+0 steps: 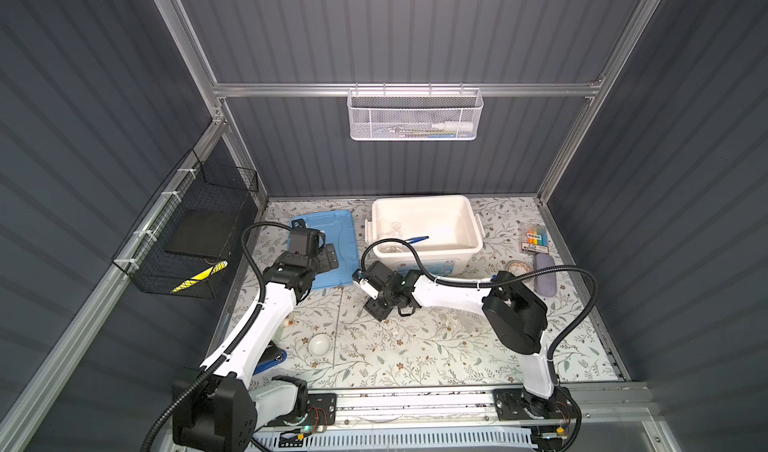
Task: Organize the chemistry lab equipment
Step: 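Lower the right gripper around the small white cup, then grasp the small white cup with the right gripper and carry it over the bin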
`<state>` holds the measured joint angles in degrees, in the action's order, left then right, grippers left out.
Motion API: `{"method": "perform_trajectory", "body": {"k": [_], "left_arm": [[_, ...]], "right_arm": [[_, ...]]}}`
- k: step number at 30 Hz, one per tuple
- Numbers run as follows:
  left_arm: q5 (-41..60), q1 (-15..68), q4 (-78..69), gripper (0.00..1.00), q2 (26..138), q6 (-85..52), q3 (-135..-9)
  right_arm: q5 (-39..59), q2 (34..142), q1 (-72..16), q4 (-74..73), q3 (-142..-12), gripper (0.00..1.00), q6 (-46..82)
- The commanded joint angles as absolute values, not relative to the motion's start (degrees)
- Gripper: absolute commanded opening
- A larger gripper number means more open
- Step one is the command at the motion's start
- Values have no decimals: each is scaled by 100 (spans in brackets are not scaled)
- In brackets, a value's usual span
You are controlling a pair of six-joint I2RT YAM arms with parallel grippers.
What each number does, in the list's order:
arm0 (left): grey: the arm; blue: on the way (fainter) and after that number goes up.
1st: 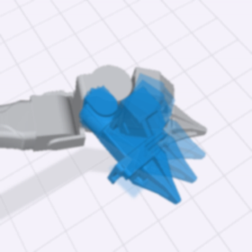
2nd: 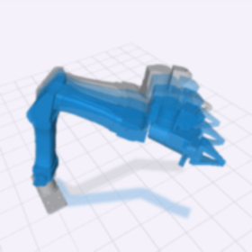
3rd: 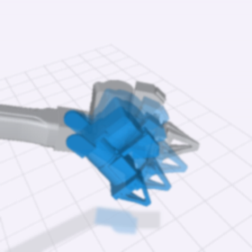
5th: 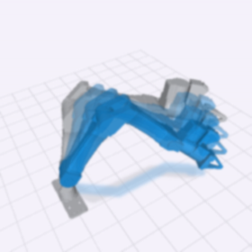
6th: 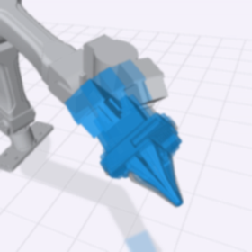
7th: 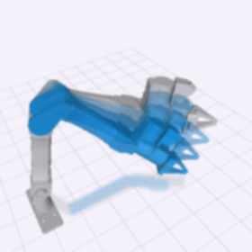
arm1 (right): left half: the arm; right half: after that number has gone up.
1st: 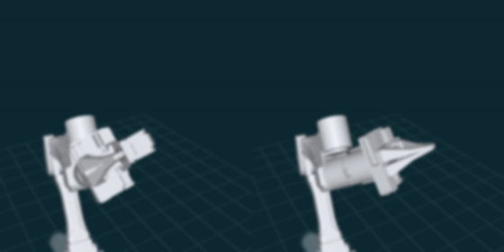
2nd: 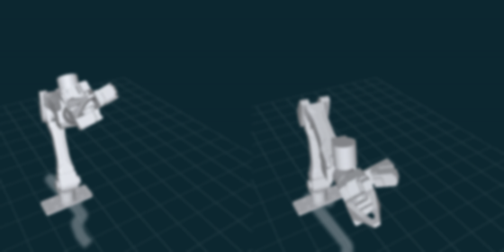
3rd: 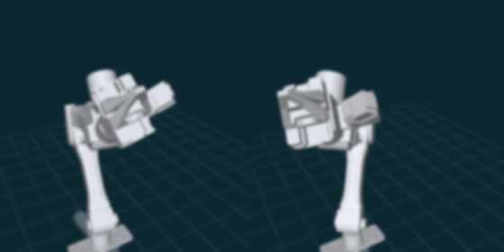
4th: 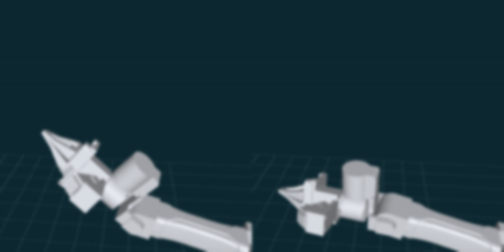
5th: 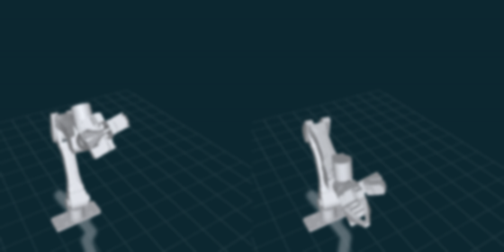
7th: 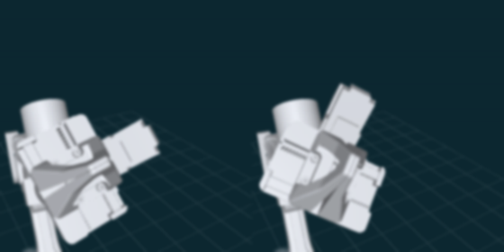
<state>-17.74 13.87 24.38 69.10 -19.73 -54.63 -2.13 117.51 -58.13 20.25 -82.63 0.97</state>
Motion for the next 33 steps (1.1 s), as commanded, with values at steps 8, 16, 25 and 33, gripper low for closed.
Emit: {"method": "perform_trajectory", "body": {"k": [8, 16, 25, 33], "left_arm": [[-1684, 1336, 2475, 100, 6727, -1890, -5394], [-1624, 1327, 2461, 100, 6751, -1923, -5400], [-1650, 1327, 2496, 100, 6756, -1934, -5388], [-1723, 1327, 2616, 100, 6792, -1907, -5291]], "right_arm": [[-281, 11962, -5827, 2118, -8446, 54, 114], [-242, 11888, -5834, 2087, -8381, 43, 105], [-229, 11571, -5854, 2141, -8275, 41, 62], [-96, 10944, -5862, 2197, -8043, 41, 79]]}}
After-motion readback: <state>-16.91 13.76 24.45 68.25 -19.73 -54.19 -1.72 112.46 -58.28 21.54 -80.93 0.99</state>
